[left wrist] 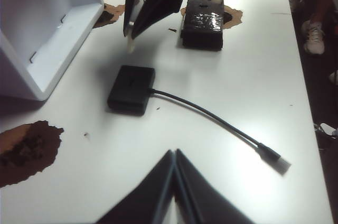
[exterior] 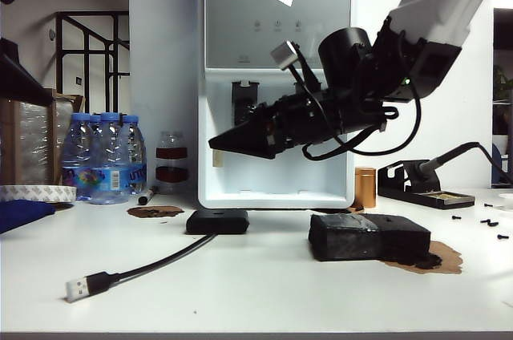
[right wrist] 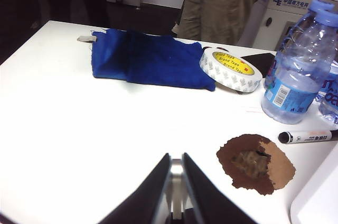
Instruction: Take the USB flash drive out of the black sponge and insert it into the slot on top of the black USB adpator box.
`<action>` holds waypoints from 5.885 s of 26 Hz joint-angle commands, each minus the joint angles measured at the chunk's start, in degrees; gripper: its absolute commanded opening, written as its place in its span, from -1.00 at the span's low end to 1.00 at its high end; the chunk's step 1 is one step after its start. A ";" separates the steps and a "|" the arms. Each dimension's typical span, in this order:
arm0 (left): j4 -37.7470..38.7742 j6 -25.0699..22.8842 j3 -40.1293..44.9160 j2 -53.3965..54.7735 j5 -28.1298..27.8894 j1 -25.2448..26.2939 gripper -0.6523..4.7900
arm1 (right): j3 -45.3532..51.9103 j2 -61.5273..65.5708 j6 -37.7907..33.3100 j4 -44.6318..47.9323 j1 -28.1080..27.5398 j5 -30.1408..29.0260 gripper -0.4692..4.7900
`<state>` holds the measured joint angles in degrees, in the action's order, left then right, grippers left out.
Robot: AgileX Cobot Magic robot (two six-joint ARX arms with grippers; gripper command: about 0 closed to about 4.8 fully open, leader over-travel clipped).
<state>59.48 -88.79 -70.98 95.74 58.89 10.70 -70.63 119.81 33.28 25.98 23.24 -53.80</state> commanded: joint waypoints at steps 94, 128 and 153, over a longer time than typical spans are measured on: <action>-2.23 -0.76 -0.11 0.44 -0.83 0.04 -0.78 | -7.43 8.37 16.92 -19.61 -1.84 4.11 -0.84; -3.52 5.14 -0.15 0.44 -7.17 -3.08 -0.78 | -13.29 12.13 14.27 -28.37 -0.22 5.33 -0.84; 4.17 7.21 -0.15 0.44 -7.10 -3.08 -0.78 | -13.27 10.45 14.32 -35.08 -1.90 6.25 -0.84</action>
<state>63.51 -81.82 -70.98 96.29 51.42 7.64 -84.58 130.10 47.72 -2.48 22.20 -50.17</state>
